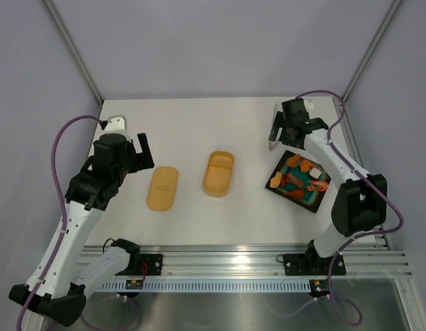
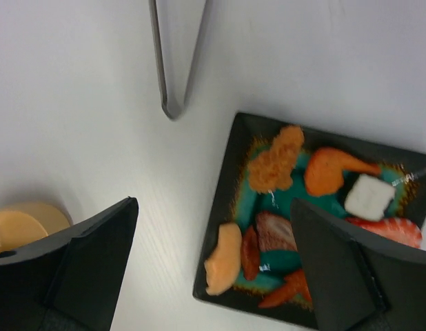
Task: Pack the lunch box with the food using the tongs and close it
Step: Pick up the clamp at the center of the board.
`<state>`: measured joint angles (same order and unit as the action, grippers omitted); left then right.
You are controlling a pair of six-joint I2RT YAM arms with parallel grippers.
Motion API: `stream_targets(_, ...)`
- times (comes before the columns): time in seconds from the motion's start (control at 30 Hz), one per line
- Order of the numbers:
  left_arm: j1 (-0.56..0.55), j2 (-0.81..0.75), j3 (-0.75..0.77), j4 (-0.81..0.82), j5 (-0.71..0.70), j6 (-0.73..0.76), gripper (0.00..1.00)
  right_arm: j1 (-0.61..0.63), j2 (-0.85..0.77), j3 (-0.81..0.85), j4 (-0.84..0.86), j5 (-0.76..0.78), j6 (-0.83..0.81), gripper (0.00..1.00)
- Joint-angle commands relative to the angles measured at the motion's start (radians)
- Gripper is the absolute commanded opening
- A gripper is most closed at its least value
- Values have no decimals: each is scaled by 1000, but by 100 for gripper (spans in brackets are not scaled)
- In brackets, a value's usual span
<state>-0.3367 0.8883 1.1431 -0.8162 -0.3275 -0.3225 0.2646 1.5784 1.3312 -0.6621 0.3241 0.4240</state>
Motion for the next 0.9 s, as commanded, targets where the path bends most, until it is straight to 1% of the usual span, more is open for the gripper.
stream_targets(0.0, 4, 6, 1, 35, 8, 5, 99, -67, 184, 179, 32, -33, -48, 99)
stream_targets(0.03, 2, 8, 1, 35, 4, 8, 99, -73, 231, 260, 30, -40, -48, 100)
stream_targets(0.07, 4, 11, 3, 35, -2, 10, 99, -85, 321, 305, 22, -45, -47, 100)
stream_targets(0.1, 4, 12, 1, 35, -11, 16, 99, -87, 365, 348, 1, -49, -48, 99)
stream_targets(0.13, 2, 14, 1, 34, -16, 20, 99, -88, 412, 440, -16, -54, -50, 99)
stream_targets(0.17, 4, 17, 3, 34, -19, 23, 99, -88, 493, 485, -34, -53, -51, 99)
stream_targets(0.23, 4, 18, 4, 29, -25, 30, 99, -88, 558, 574, -50, -56, -56, 99)
stream_targets(0.33, 4, 20, 6, 18, -22, 48, 99, -90, 679, 663, -63, -62, -53, 100)
stream_targets(0.53, 4, 1, -8, 23, -13, 46, 99, -90, 828, 804, -111, -31, -25, 99)
stream_targets(0.63, 2, -11, -23, 31, 24, 39, 99, -90, 894, 878, -136, -25, -19, 100)
stream_targets(0.87, 2, -22, -55, 48, 31, 30, 99, -88, 1012, 1022, -165, 4, -1, 99)
